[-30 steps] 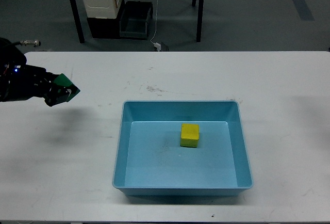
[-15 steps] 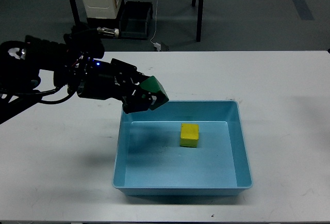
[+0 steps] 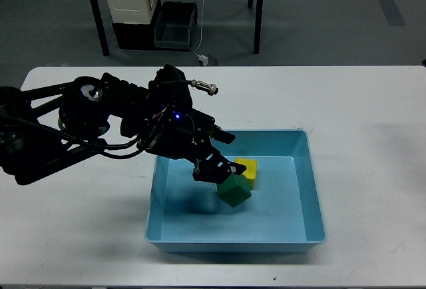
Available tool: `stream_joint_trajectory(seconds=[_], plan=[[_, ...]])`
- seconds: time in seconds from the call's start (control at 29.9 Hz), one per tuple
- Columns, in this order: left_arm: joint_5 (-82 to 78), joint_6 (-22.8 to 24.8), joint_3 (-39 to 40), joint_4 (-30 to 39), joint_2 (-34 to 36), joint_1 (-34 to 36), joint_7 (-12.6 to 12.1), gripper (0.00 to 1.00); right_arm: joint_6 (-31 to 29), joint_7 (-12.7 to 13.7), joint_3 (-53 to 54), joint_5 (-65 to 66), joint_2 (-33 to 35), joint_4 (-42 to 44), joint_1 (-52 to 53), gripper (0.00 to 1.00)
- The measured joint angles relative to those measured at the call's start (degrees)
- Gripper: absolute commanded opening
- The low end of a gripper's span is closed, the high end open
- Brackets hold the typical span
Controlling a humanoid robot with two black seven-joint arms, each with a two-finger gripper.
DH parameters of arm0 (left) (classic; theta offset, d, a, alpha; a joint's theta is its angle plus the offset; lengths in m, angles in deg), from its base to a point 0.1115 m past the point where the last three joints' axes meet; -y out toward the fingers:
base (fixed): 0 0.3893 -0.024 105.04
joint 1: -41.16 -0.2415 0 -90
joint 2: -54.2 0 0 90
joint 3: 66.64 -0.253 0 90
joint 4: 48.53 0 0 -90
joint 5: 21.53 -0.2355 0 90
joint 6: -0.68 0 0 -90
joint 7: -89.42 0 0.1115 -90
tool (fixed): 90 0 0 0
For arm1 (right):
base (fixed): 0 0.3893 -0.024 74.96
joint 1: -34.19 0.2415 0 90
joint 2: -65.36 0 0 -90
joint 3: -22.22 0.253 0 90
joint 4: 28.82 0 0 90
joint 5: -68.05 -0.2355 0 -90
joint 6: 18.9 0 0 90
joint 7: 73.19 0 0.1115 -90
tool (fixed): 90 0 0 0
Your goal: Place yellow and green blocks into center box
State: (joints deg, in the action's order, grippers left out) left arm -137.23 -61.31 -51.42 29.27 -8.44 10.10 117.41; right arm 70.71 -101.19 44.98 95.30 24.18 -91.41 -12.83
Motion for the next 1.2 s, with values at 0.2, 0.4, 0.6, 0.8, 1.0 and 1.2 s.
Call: stream_joint_trajectory(seconds=[0.2, 0.4, 0.6, 0.8, 1.0, 1.2], plan=[[4.03, 0.00, 3.55, -0.34, 1.50, -1.10, 0.00, 1.00, -0.29, 0.00, 4.88, 0.00, -4.31, -0.48, 0.22, 1.00], [24.90, -0.02, 15.75, 0.20, 4.17, -9.28, 0.00, 1.00, -1.14, 0.00, 10.35, -0.17, -10.45, -0.61, 1.04, 1.00], [44.93, -0.02, 26.13, -0.18, 4.13, -19.23, 0.00, 1.00, -4.67, 0.00, 16.63, -1.41, -18.28, -0.60, 1.64, 1.00], [62.30, -0.03, 33.60, -0.24, 4.97, -28.57, 0.00, 1.00, -11.78, 3.57, 21.11, -14.80, -24.57, -0.39, 1.63, 1.00], [94.38, -0.05, 37.90, -0.19, 5.75, -37.02, 0.01, 1.00, -12.91, 12.40, 26.57, -31.40, -27.17, -1.17, -1.20, 1.00], [127.58, -1.36, 37.48, 0.29, 5.78, -43.75, 0.01, 1.00, -12.87, 20.84, 36.90, -34.54, -29.32, -6.58, -12.59, 1.00]])
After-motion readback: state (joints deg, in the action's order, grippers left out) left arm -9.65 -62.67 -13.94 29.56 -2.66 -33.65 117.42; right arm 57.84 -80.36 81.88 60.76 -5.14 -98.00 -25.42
